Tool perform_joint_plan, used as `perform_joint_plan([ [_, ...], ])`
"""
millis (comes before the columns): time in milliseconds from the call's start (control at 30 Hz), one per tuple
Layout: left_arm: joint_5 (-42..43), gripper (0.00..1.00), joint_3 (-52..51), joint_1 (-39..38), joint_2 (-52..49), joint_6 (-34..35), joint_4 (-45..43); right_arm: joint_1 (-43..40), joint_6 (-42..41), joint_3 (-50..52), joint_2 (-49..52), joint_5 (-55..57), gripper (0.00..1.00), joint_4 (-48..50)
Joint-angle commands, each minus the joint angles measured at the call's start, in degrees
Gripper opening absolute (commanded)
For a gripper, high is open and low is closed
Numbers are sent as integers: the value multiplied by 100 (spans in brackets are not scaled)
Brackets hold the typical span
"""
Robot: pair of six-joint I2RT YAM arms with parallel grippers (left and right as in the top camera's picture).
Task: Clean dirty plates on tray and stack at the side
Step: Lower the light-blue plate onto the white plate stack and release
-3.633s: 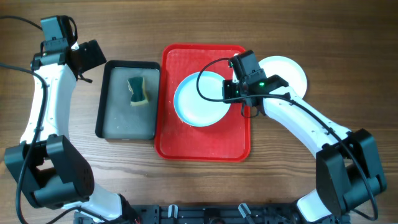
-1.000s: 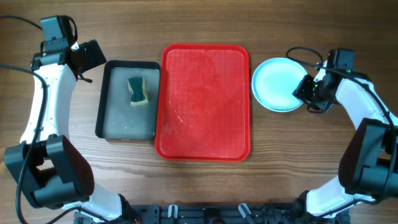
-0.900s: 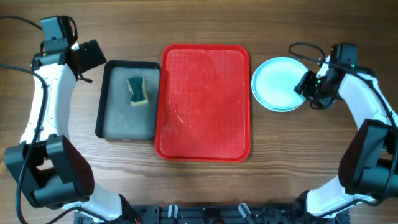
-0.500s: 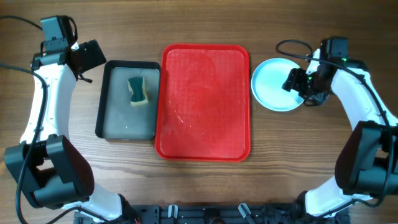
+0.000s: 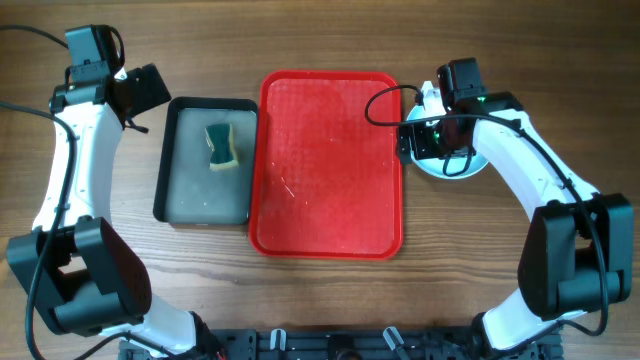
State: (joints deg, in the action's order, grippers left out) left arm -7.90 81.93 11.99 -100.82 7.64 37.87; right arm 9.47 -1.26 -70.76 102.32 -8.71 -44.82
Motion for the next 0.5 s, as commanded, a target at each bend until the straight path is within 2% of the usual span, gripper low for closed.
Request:
perform_joint_plan([
  [0,-55,100,48,24,20,52,-15,-4,105,-92,44,96,100,146],
  [467,-55,100,48,24,20,52,-15,-4,107,-92,44,96,100,1187],
])
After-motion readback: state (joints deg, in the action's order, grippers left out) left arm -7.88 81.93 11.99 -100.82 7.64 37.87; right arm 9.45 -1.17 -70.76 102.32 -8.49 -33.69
